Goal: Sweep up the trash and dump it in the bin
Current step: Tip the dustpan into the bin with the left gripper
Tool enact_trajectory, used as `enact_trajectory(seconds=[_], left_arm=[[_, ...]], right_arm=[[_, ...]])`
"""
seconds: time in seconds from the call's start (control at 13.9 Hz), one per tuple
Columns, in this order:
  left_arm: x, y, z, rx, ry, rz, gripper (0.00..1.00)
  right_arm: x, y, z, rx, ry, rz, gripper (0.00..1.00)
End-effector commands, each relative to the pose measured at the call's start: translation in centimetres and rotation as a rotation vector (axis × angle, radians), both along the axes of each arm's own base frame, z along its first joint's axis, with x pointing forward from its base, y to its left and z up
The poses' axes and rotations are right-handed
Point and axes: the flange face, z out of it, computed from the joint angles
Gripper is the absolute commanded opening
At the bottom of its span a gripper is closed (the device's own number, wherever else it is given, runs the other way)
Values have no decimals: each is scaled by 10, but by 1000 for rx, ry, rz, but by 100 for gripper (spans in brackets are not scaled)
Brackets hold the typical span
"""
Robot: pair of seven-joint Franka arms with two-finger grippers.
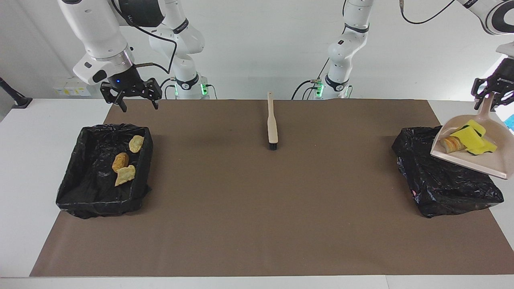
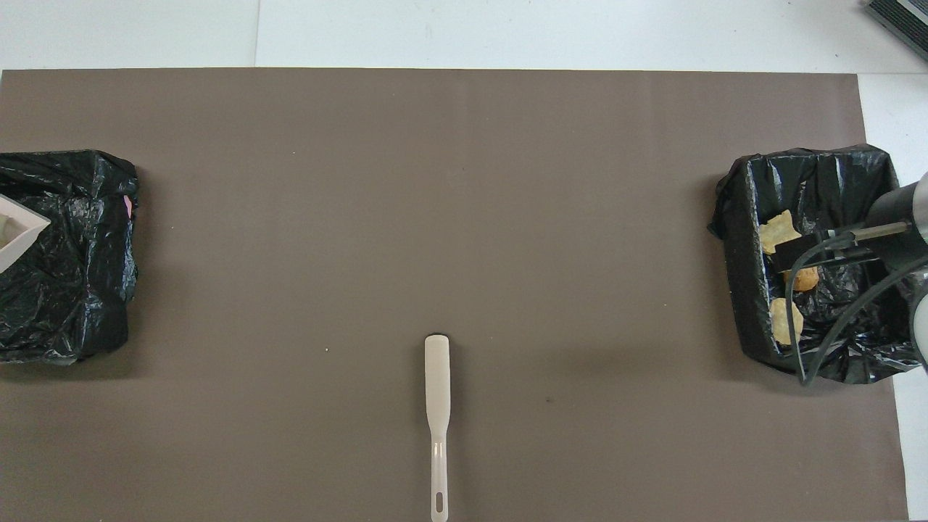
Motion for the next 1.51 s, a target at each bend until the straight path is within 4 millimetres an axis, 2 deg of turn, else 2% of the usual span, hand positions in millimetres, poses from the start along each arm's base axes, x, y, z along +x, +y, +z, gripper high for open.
enact_trajectory(seconds=[0.0,0.22,0.36,0.65,0.94,1.3,1.44], left_arm=[[2,19,6,119,34,-47,0],[20,29,25,250,111,-111,0],[37,26,35,342,165,-164,0],[74,-11,30,474,231,-286,0],[94,-45,33,659,345,-422,0],[115,-90,67,775,336,-495,0],[116,-100,80,799,354,-505,0]], right_arm=[[-8,-3,2,0,2,-22,100],[-9,-4,1,0,8,-22,100],[-10,-5,1,0,14,-23,100],[-11,-5,1,-1,10,-23,100],[-16,-5,-2,0,20,-19,100],[-17,-5,-3,-2,22,-19,100],[-18,-5,-4,0,30,-18,100]])
